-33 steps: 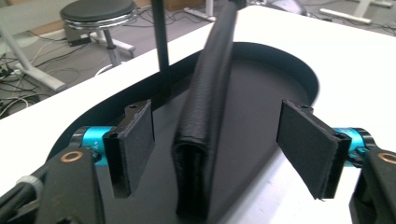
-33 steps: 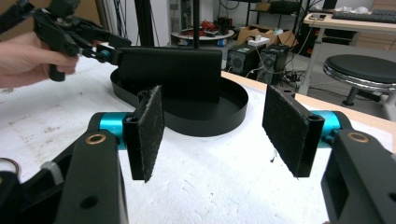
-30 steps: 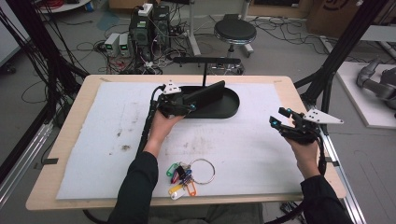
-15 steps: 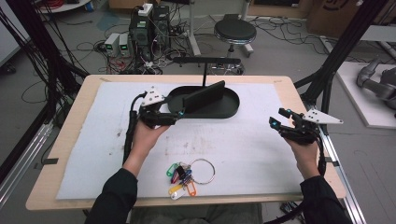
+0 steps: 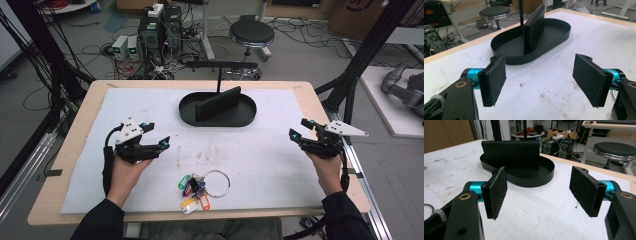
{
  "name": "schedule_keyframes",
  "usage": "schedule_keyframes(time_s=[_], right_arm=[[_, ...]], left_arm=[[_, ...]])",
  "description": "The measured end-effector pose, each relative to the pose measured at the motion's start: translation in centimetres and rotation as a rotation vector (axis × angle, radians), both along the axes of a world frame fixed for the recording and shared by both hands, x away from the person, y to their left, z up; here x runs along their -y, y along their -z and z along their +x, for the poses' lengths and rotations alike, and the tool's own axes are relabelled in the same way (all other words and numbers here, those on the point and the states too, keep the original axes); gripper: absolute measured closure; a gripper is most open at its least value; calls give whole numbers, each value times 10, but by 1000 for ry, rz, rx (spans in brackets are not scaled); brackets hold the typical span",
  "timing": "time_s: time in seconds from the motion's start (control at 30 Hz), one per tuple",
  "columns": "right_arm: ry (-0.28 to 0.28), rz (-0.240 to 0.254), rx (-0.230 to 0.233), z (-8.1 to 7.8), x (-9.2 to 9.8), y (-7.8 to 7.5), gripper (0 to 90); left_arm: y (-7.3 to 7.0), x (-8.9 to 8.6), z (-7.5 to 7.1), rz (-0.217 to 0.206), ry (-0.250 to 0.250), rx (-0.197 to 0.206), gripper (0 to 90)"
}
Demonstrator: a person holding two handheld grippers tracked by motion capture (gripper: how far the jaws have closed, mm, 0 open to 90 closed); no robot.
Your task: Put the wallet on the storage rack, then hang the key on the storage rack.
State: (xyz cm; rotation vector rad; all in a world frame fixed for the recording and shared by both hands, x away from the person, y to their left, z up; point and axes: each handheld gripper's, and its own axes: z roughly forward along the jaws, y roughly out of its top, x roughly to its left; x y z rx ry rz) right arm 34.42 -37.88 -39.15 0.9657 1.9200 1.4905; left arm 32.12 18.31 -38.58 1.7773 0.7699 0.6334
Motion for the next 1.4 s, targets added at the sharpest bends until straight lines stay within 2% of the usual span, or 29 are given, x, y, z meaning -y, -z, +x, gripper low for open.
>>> schedule_keyframes(time_s=[0.1,0.23,0.47,0.5,0.53,0.57,0.6,0.63,0.67,0.7,0.73,0.77,0.8,0.83,0.87,0.9,0.93,1.07,1.1,1.2,1.23,1.3,1.33,1.4], right_arm=[[9,-2,-1,-2,2,0,300],[22,-1,0,-5,4,0,299],[34,-6,-1,-6,7,2,299],[36,-5,-1,-5,8,2,299],[36,-5,-1,-5,8,2,299],[39,-7,-2,-5,8,2,299],[39,-7,-2,-5,8,2,299],[38,-5,-2,-5,9,2,300],[38,-5,-2,-5,9,2,300],[39,-6,-1,-5,9,2,300],[38,-3,-2,-5,9,2,300],[38,-4,2,-5,8,2,300],[35,-6,0,-5,8,2,300],[34,-8,-1,-5,8,2,300],[34,-8,-1,-5,8,2,300],[32,-9,-1,-5,8,2,300],[32,-9,-1,-5,8,2,300],[32,-8,-2,-5,9,3,301],[31,-8,-1,-6,9,3,301],[32,-8,0,-6,9,3,301],[33,-13,-1,-6,9,3,302],[32,-15,0,-6,9,3,302],[31,-16,1,-6,9,3,303],[31,-16,2,-6,9,3,303]], left_arm=[[4,-6,-5,8,-4,2,267],[6,-10,-6,-22,4,-5,267],[5,1,-6,-46,51,-9,267],[4,7,-5,-59,74,-21,267],[4,7,-5,-59,74,-21,267],[4,15,-4,-71,112,-37,267],[4,15,-4,-71,112,-37,267],[6,25,-1,-77,171,-68,275],[6,25,-1,-77,171,-68,300],[9,34,1,-82,228,-93,328],[11,40,1,-87,254,-107,356],[12,45,2,-78,277,-120,369],[12,45,2,-78,277,-120,371],[14,56,3,-68,320,-142,384],[14,56,3,-68,320,-142,403],[17,68,4,-51,356,-165,410],[17,68,4,-51,356,-165,421],[23,87,7,-27,405,-212,458],[27,94,9,-12,426,-225,494],[31,100,11,11,435,-242,512],[33,104,11,12,444,-251,545],[37,110,12,50,444,-260,560],[42,114,14,72,444,-286,583],[44,116,15,87,443,-296,594]])
